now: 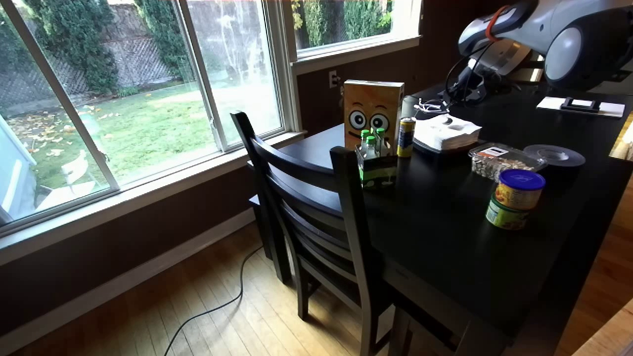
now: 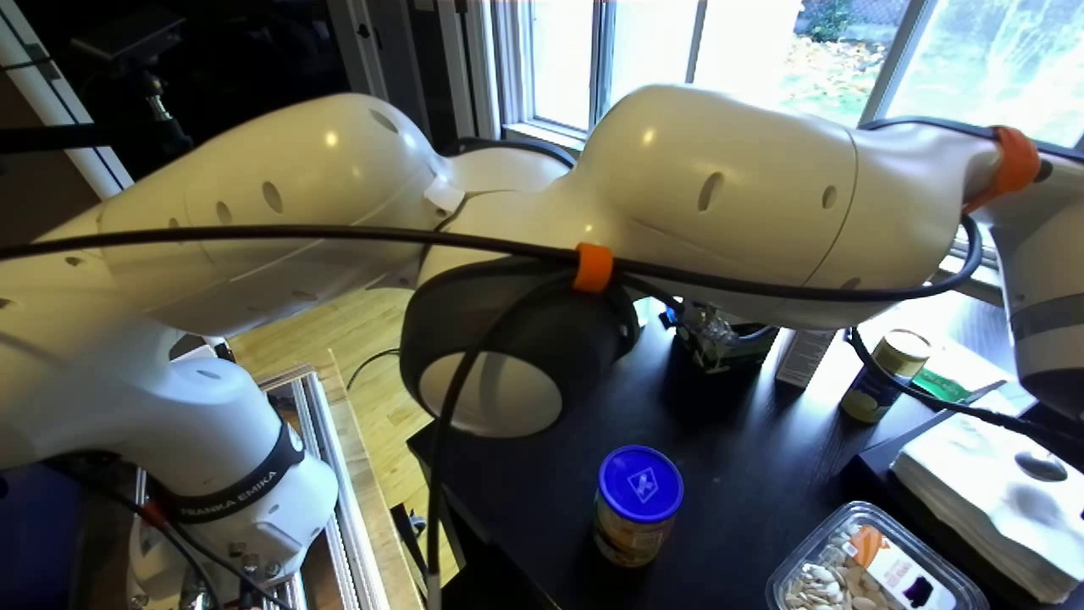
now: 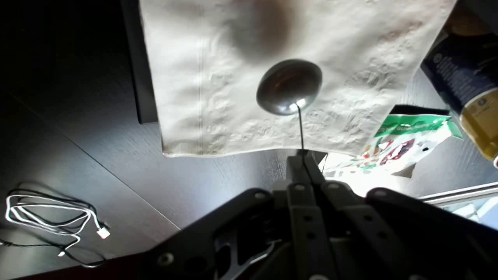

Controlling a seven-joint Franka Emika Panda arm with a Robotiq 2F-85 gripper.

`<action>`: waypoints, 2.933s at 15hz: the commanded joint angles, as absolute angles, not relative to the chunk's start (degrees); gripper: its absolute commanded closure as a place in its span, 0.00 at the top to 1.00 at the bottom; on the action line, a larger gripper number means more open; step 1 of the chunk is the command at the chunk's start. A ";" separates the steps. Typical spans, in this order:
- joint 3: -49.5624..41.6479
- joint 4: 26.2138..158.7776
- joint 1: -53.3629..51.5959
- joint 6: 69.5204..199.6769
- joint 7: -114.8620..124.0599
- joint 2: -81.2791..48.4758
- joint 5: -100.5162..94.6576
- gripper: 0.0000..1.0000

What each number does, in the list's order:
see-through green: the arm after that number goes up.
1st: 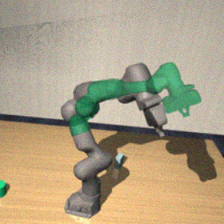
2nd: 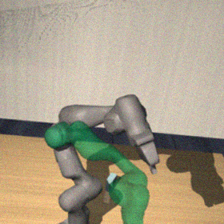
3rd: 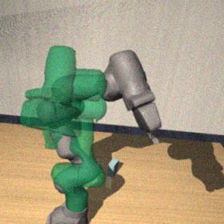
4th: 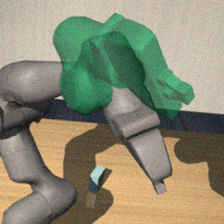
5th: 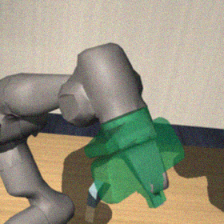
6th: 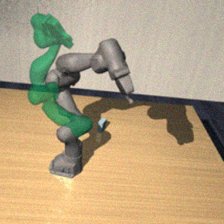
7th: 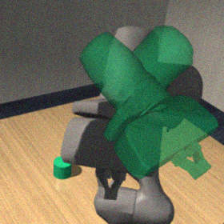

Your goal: Move the weight on the napkins

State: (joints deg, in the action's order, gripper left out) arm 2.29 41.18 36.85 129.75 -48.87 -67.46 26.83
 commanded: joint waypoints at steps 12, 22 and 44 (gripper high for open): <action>5.03 37.07 33.92 135.88 -42.00 -70.95 27.93 0.01; 5.23 37.56 33.95 137.12 -40.83 -71.88 27.18 0.02; -5.35 39.89 32.53 104.38 -42.57 -60.84 13.92 1.00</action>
